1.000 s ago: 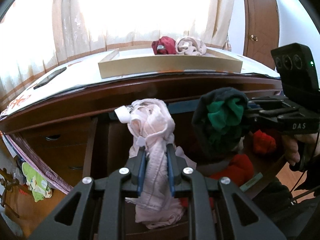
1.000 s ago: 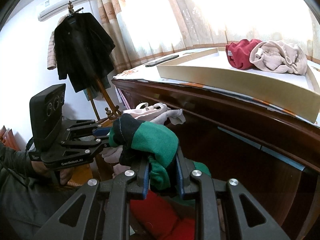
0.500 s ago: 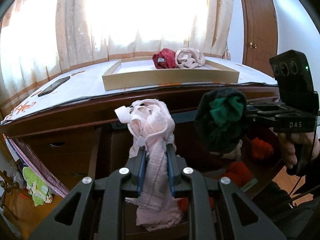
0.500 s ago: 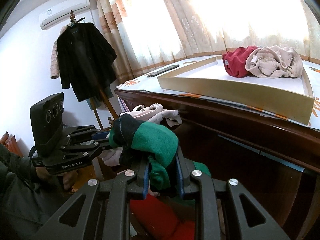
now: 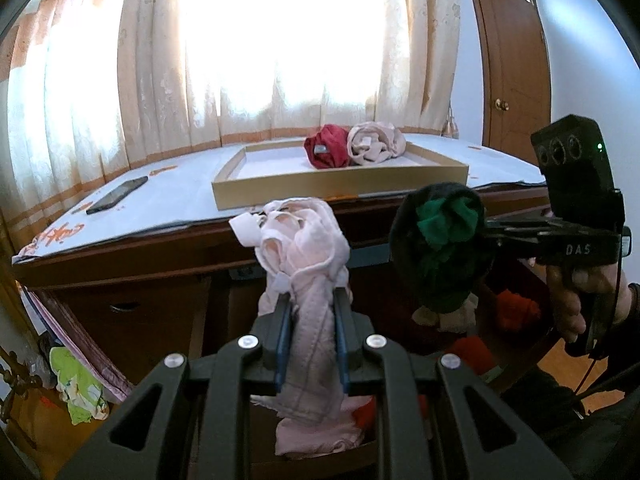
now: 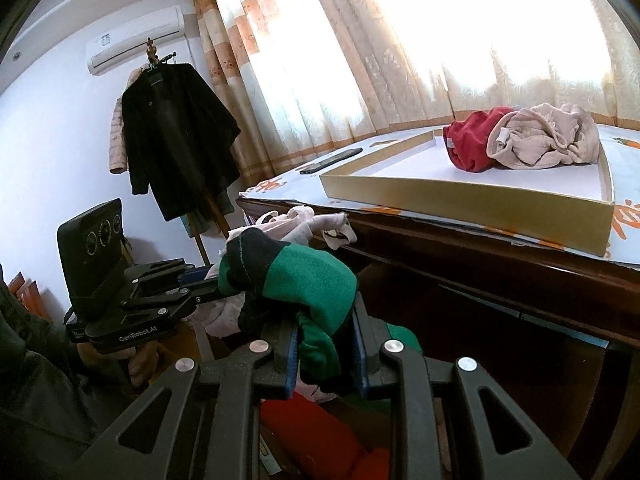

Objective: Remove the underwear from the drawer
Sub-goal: 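Lift the pale pink garment with the left tool while the right tool lifts the green-black garment, then carry both garments up over the cardboard tray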

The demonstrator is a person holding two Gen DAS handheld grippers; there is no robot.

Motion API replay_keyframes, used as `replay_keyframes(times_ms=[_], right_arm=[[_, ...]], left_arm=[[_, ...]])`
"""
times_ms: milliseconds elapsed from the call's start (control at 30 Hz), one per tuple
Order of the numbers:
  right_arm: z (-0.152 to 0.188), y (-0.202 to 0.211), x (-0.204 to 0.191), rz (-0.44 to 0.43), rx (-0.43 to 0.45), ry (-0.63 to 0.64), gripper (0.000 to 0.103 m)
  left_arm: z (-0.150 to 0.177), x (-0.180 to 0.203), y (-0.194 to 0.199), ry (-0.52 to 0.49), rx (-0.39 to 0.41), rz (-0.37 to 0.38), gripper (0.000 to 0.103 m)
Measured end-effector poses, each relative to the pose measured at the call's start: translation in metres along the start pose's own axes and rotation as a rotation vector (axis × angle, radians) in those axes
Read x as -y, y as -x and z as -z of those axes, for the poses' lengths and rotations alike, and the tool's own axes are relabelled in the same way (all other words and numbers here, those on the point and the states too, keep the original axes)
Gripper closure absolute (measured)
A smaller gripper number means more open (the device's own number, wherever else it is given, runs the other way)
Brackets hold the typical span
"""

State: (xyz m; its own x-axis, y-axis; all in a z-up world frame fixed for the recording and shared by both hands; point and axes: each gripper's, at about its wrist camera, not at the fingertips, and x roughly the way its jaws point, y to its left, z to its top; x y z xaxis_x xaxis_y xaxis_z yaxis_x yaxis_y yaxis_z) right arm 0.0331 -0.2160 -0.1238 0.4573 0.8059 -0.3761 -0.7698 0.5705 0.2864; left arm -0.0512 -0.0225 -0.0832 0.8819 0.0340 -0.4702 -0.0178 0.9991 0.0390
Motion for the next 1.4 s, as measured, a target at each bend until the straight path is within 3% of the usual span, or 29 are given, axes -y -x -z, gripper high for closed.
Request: replay_keyframes(times_ms=[600,1233,1400], right_arm=[[-0.002,0.007,0.001,-0.018,0.056,0.001,0.079],[-0.003,0.009,-0.001,0.006,0.070,0.002,0.079],[-0.003,0.008,-0.005,0.036,0.071,0.020,0.085]], left_arm=[[-0.009,0.006,0.019,-0.041,0.104,-0.035,0.086],[-0.014,0.004,0.025,-0.035,0.135,-0.045,0.086],[-0.015,0.004,0.024,-0.035,0.133,-0.045,0.086]])
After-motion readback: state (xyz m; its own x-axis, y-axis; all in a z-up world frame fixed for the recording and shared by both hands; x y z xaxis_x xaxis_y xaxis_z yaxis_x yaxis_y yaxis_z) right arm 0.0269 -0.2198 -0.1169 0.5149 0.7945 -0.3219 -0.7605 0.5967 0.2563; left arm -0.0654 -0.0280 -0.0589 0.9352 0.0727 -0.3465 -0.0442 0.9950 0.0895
